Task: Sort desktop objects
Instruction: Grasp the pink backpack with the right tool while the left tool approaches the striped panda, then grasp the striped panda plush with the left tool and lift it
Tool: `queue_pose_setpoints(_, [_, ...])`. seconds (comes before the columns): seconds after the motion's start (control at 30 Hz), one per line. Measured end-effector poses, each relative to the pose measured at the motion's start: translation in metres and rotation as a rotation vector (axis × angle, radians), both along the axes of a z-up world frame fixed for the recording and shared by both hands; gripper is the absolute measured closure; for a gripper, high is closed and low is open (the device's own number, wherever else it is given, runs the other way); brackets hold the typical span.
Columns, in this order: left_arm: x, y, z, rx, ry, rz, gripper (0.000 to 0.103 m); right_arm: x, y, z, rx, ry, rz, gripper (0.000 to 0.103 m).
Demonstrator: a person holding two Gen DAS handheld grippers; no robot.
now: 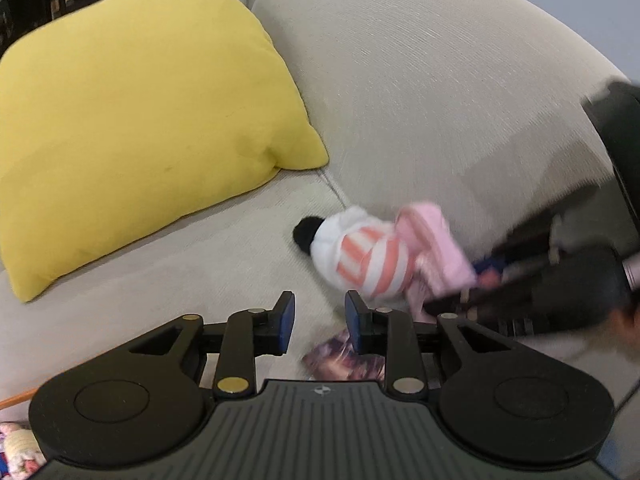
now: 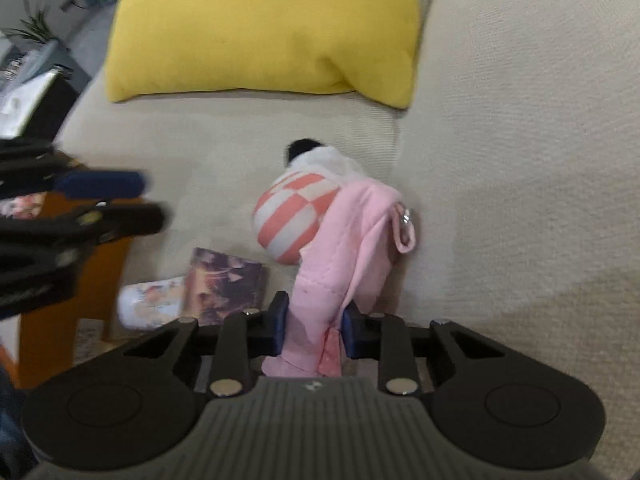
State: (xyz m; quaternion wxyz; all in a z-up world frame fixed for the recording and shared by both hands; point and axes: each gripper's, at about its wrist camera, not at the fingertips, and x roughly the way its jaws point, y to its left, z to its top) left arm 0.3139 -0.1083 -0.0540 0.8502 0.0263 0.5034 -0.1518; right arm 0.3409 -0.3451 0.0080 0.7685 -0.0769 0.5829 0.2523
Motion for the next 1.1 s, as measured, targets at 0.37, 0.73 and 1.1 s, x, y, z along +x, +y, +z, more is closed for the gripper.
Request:
queue_pose_setpoints(0.37, [0.043, -0.028, -0.014, -0.046, 0.088, 0.019, 0.064, 0.008, -0.003, 0.002, 0.012, 0.018, -0.045, 0.075])
queue_pose_setpoints(0.73, [0.072, -0.045, -0.036, -0.005, 0.199, 0.051, 0.056, 0.001, 0.008, -0.006, 0.084, 0.094, 0.029, 0.076])
queue_pose_setpoints(1.1, [0.071, -0.067, -0.054, 0.11, 0.235, -0.035, 0.045, 0.004, 0.005, -0.012, 0.03, 0.099, 0.004, 0.076])
